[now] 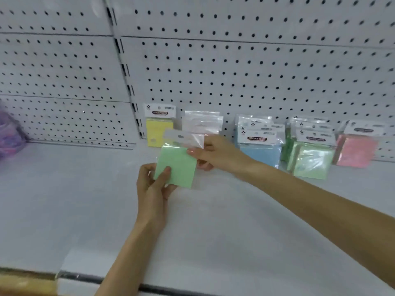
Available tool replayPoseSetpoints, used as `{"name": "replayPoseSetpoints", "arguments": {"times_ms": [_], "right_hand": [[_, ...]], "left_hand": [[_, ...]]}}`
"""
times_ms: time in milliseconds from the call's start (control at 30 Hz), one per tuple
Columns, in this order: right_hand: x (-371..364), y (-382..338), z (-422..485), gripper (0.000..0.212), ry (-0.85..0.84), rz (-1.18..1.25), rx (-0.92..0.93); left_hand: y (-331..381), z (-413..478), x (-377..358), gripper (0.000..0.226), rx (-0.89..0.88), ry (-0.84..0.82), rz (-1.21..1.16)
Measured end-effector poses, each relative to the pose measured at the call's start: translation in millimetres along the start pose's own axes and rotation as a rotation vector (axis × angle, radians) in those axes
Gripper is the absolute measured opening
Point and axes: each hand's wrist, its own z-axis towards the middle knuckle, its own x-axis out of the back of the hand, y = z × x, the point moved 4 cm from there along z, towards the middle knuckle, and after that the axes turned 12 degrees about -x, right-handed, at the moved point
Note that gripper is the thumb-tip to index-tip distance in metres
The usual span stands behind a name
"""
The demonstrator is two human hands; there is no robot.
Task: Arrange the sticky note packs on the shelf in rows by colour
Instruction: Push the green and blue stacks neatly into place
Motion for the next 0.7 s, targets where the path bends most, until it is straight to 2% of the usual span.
{"name": "replayPoseSetpoints", "arguments": {"times_ms": [100, 167, 267, 367, 433, 500, 600, 700], "right_hand": [[34.2, 24.0, -23.4, 0.036, 0.097, 0.101, -0.031], [58.5, 39.9, -43.9, 0.031, 0.142, 0.020, -0.041], [96.0, 69.7, -71.6, 0.028, 0.226, -0.173, -0.098], [133.8, 94.9, -98.6, 0.029, 0.356, -0.193, -0.096], [156.7, 104.7, -113.2, 0.024, 0.444, -0.218, -0.030], [177.2, 112.9, -123.1, 0.017, 0.547, -0.295, -0.011], [199.9, 124.0, -126.2, 0.018, 0.666, -0.393, -0.061], [208.7, 131.9, -119.4, 0.025, 0.719, -0.449, -0.061]], "left_hand": [[-18.8, -17.4, -31.4, 0.024, -0.017, -0.176, 0.096], [-28.9, -27.6, -52.1, 0.035, -0.063, -0.268, 0.177], [-41.5, -41.7, -89.2, 0.028, -0.153, -0.406, 0.324], [-56.2, -54.1, -122.9, 0.026, -0.208, -0.561, 0.459], [-63.2, -59.0, -138.4, 0.021, -0.397, -0.685, 0.658], [-66.1, -62.3, -148.1, 0.019, -0.592, -0.738, 0.866], [-66.2, -63.5, -154.9, 0.015, -0.769, -0.768, 1.019], [-69.5, -61.0, -155.4, 0.026, -0.873, -0.821, 1.148]]}}
